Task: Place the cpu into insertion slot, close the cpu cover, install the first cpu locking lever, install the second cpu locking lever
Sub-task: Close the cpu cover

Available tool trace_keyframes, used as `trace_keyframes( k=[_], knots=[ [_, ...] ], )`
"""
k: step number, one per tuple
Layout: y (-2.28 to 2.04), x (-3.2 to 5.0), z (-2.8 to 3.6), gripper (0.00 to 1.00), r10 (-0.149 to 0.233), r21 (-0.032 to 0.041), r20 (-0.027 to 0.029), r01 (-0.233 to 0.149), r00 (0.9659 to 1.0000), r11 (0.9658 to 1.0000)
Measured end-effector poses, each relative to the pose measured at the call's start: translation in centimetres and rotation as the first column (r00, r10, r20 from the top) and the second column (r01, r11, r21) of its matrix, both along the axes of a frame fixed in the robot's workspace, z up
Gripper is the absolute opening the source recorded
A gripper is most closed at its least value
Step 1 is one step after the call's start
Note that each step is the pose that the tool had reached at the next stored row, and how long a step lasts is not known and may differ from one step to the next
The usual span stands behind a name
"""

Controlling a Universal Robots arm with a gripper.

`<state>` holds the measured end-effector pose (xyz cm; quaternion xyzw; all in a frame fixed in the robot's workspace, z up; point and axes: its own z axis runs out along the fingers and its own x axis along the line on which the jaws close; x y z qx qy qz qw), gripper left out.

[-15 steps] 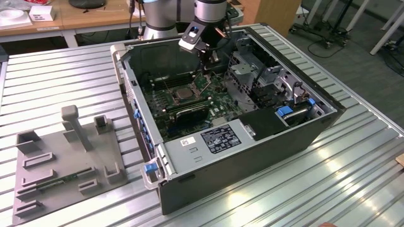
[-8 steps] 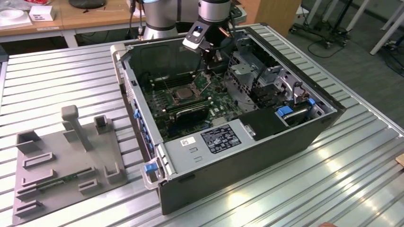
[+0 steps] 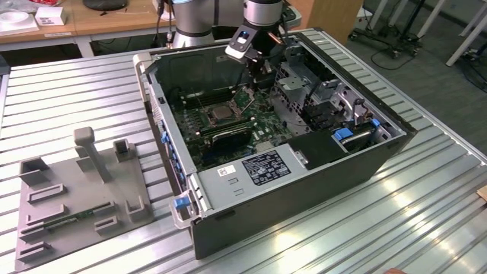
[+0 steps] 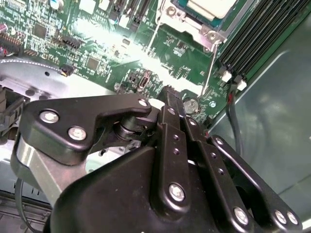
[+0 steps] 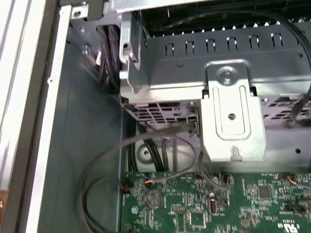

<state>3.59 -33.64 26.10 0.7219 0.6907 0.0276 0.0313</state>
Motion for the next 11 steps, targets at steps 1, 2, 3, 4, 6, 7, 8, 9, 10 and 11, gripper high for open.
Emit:
trace_keyframes(
  k=[1, 2, 3, 4, 6, 7, 8, 9, 10, 11],
  knots=[
    [0.00, 0.11, -0.01, 0.10, 0.000, 0.0000, 0.0000, 0.000, 1.0000, 1.0000],
    [0.00, 0.20, -0.01, 0.10, 0.000, -0.0001, 0.0000, 0.000, 1.0000, 1.0000],
    [0.00, 0.27, -0.02, 0.10, 0.000, -0.0002, 0.0000, 0.000, 1.0000, 1.0000],
    [-0.01, 0.33, -0.04, 0.10, 0.000, -0.0002, 0.0000, 0.000, 1.0000, 1.0000],
    [0.00, 0.37, -0.14, 0.10, 0.000, 0.0000, 0.0000, 0.000, 1.0000, 1.0000],
    [0.00, 0.38, -0.22, 0.10, 0.000, -0.0001, 0.0000, 0.000, 1.0000, 1.0000],
    [0.00, 0.39, -0.34, 0.10, 0.000, 0.0000, 0.0001, 0.000, 1.0000, 1.0000],
    [0.00, 0.40, -0.44, 0.10, 0.000, -0.0001, 0.0000, 0.000, 1.0000, 1.0000],
    [0.00, 0.41, -0.54, 0.10, 0.000, -0.0001, 0.0000, 0.000, 1.0000, 1.0000],
    [0.00, 0.43, -0.62, 0.10, 0.000, -0.0001, 0.0000, 0.000, 1.0000, 1.0000]
  ],
)
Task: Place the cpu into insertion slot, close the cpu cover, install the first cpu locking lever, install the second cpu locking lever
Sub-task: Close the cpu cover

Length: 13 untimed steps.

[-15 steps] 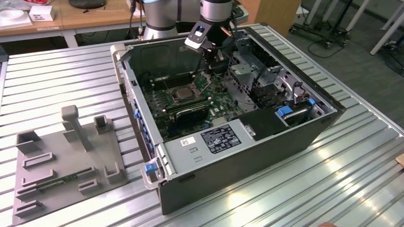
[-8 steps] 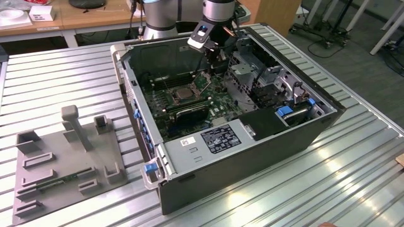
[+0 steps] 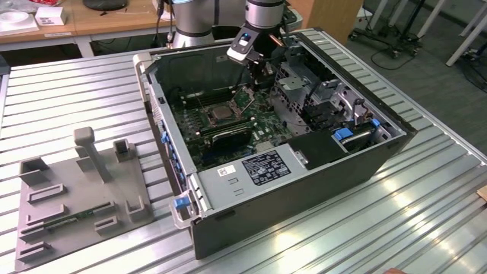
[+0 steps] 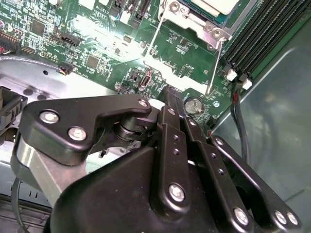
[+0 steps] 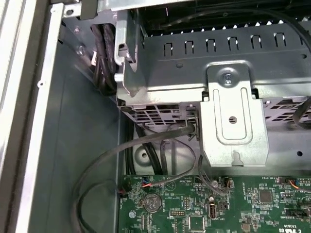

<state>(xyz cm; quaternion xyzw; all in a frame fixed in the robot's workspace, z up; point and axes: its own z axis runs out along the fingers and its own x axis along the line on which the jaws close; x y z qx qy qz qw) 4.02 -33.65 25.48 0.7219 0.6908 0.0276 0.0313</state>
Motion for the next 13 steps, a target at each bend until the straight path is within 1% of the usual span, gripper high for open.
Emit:
trace_keyframes(
  k=[6, 10, 13],
  knots=[
    [0.00, 0.19, -0.29, 0.10, 0.000, 0.0001, 0.0000, 0.000, 1.0000, 1.0000],
    [0.00, 0.21, -0.67, 0.10, 0.000, 0.0001, 0.0000, 0.000, 1.0000, 1.0000],
    [0.00, 0.20, -0.74, 0.10, 0.000, 0.0000, 0.0000, 0.000, 1.0000, 1.0000]
  ],
)
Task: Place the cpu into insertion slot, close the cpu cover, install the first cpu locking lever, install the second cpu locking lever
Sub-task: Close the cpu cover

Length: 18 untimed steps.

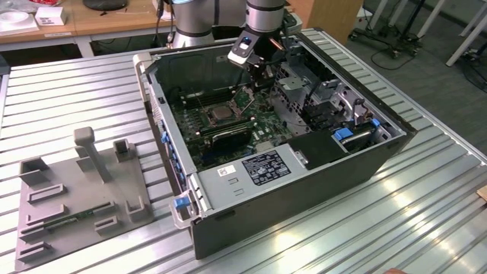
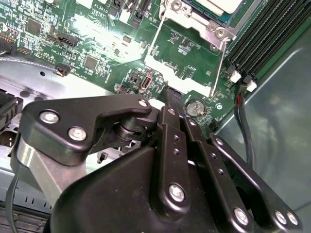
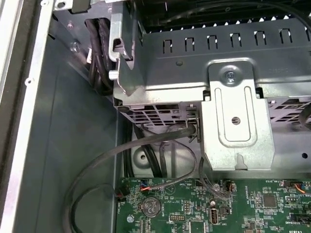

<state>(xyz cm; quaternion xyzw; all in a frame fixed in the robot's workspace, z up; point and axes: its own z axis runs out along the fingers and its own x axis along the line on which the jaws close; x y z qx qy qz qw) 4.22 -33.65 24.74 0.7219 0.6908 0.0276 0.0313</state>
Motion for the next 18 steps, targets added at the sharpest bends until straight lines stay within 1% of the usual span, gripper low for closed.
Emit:
trace_keyframes(
  k=[2, 4, 7, 11, 15, 18],
  knots=[
    [0.01, -0.08, -0.02, 0.10, 0.000, 0.0017, 0.0002, 0.000, 1.0000, 1.0000],
    [0.03, -0.43, -0.04, 0.10, 0.000, 0.0044, 0.0017, 0.000, 1.0000, 1.0000],
    [0.05, -1.37, -0.04, 0.10, 0.000, 0.0055, 0.0050, 0.000, 1.0000, 1.0000],
    [0.07, -2.90, -0.05, 0.10, 0.000, 0.0056, 0.0085, 0.000, 1.0000, 1.0000],
    [0.07, -3.70, -0.06, 0.10, 0.000, 0.0056, 0.0094, 0.000, 1.0000, 1.0000],
    [0.07, -4.60, -0.07, 0.10, -0.001, 0.0054, 0.0100, 0.001, 0.9999, 1.0000]
  ],
)
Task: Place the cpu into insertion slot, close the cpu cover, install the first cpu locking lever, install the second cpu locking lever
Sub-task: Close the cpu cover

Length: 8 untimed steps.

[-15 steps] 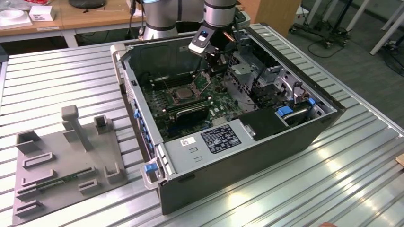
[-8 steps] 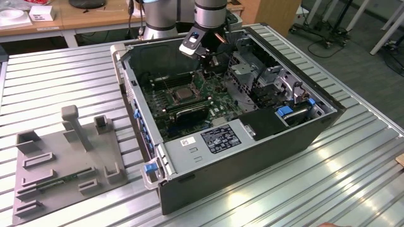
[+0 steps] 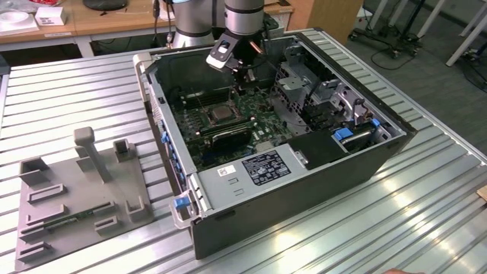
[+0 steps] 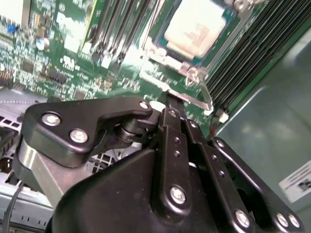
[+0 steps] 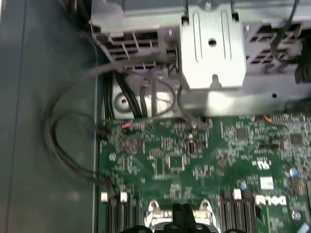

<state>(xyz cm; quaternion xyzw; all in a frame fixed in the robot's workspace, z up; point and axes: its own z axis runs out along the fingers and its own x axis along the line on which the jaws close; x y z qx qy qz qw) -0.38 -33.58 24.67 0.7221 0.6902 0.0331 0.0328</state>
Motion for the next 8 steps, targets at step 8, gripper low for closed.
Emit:
trace_keyframes(
  k=[8],
  knots=[
    [0.00, -0.22, -0.04, 0.10, 0.000, 0.0004, -0.0068, 0.000, 1.0000, 1.0000]
  ],
)
